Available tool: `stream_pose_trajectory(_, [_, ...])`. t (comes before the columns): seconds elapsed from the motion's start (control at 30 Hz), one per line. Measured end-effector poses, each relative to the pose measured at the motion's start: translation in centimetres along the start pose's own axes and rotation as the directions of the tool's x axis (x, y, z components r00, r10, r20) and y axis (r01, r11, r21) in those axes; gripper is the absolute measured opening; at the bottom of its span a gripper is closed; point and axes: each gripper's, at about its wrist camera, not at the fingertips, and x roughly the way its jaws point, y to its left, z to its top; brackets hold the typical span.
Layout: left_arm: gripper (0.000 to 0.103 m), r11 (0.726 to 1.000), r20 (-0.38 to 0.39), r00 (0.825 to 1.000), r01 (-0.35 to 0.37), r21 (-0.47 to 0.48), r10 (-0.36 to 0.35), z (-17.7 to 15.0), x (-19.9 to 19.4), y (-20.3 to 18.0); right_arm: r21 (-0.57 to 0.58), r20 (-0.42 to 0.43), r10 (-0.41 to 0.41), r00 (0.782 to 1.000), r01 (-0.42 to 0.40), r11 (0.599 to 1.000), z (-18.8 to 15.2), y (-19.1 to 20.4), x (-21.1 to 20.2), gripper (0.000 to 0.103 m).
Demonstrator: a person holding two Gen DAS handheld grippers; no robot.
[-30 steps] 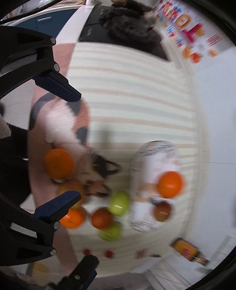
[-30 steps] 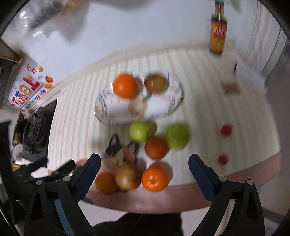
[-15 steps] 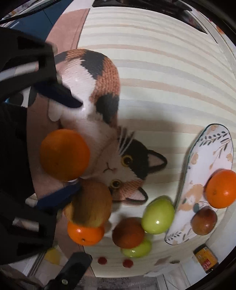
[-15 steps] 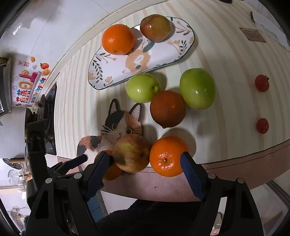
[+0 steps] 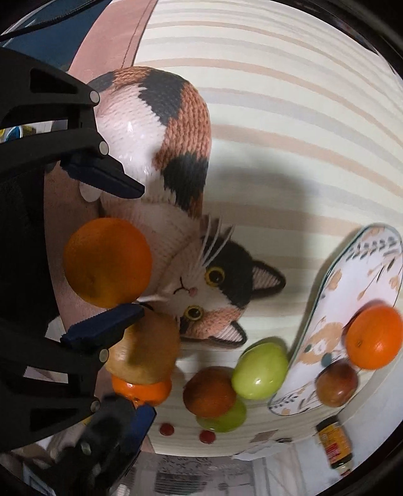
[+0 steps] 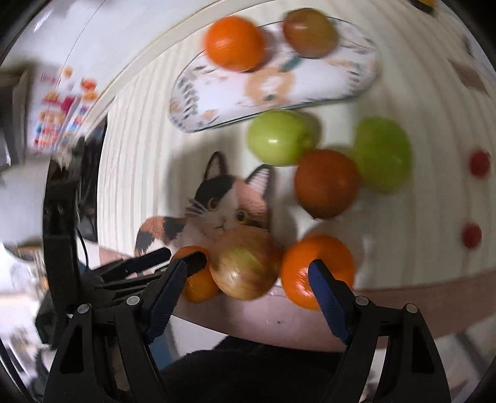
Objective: Organize fruits
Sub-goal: 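Grasp an orange with the left gripper while the right gripper grasps a red apple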
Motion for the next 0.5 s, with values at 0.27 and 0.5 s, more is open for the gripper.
stream_pose_trajectory(0.27, [0.070,0.995,0.012,1.000,0.030,-0.096,-0.029,0.8,-0.7,3.4,-0.373,-0.076,-0.185,0.980,0.145,0.917,0.1,4.8,3.3,0.083])
stream_pose_trajectory(0.5, [0.068,0.986,-0.017,0.997,0.069,-0.151,-0.072,1.0,-1.6,5.1,-0.555,-0.081,-0.292,0.953,0.200,0.807,-0.1,6.6,6.5,0.071])
